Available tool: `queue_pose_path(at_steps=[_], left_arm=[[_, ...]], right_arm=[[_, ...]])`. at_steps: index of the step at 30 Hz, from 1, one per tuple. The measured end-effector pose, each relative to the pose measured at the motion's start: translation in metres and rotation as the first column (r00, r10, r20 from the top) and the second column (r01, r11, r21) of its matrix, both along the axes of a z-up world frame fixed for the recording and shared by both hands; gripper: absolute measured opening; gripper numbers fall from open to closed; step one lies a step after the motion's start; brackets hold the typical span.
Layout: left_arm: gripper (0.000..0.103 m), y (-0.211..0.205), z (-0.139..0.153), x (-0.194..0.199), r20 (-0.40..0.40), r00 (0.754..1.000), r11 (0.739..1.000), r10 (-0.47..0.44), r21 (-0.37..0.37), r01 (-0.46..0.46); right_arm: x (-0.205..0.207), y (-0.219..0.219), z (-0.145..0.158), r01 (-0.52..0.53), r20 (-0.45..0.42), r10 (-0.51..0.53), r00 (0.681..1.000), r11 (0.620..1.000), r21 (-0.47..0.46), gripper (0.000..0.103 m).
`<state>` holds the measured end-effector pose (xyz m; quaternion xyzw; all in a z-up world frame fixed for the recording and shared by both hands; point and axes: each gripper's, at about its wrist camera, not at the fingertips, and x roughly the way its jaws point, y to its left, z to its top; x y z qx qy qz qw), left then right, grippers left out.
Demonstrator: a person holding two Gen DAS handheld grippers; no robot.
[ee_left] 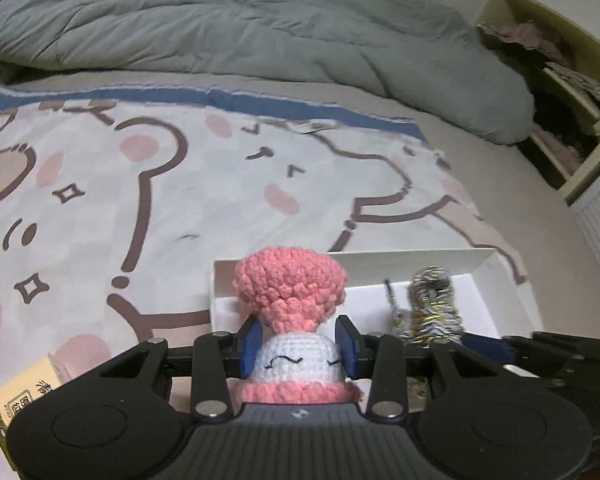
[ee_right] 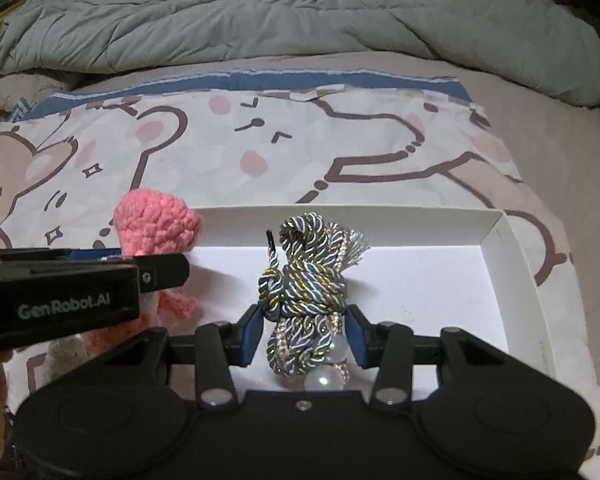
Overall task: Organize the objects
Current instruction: 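Carry the doll with the left tool while the right tool carries the cord into the white box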
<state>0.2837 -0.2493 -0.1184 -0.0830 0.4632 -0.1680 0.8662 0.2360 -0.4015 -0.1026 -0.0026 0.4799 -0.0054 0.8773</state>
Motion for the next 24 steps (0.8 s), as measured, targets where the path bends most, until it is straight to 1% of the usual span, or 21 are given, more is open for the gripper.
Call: queue_pose_path(at_steps=[3,5,9,11,13,16,19,24], left_arm=[[0.041,0.002,-0.009,0.004,-0.017,0.999,1.0,0.027,0.005,-0.027],[0.041,0.004,-0.012,0.006,-0.024,0.999,1.0,0.031,0.005,-0.031],[0.043,0.003,-0.012,0.006,-0.012,0.999,0.999,0.032,0.013,-0.032],[0.045,0.003,-0.012,0.005,-0.012,0.999,0.999,0.035,0.014,-0.035],[0.048,0.003,-0.01,0.004,-0.007,1.0,0.999,0.03,0.021,-0.03],[0.05,0.004,-0.007,0.004,-0.014,1.0,1.0,0.023,0.014,-0.023],[0.05,0.006,-0.003,0.001,-0.01,1.0,1.0,0.02,0.019,-0.02],[0.051,0.009,0.008,-0.006,0.002,1.0,1.0,0.014,0.026,-0.014]], right_arm=[[0.003,-0.001,-0.003,0.0,0.002,0.0,1.0,1.0,0.013,0.046],[0.004,0.002,-0.005,-0.019,0.001,0.019,1.0,1.0,0.021,0.046],[0.007,0.007,-0.008,-0.037,-0.002,0.037,0.999,0.999,0.016,0.046],[0.008,0.006,-0.008,-0.027,0.002,0.027,1.0,1.0,0.007,0.048],[0.008,0.004,-0.006,-0.008,0.012,0.008,1.0,1.0,-0.002,0.055],[0.004,-0.002,0.0,0.008,0.026,-0.009,1.0,1.0,0.015,0.056],[-0.001,-0.008,0.006,0.03,0.037,-0.032,0.999,0.999,0.043,0.056],[-0.007,-0.01,0.011,0.051,0.045,-0.053,0.998,0.997,0.057,0.056]])
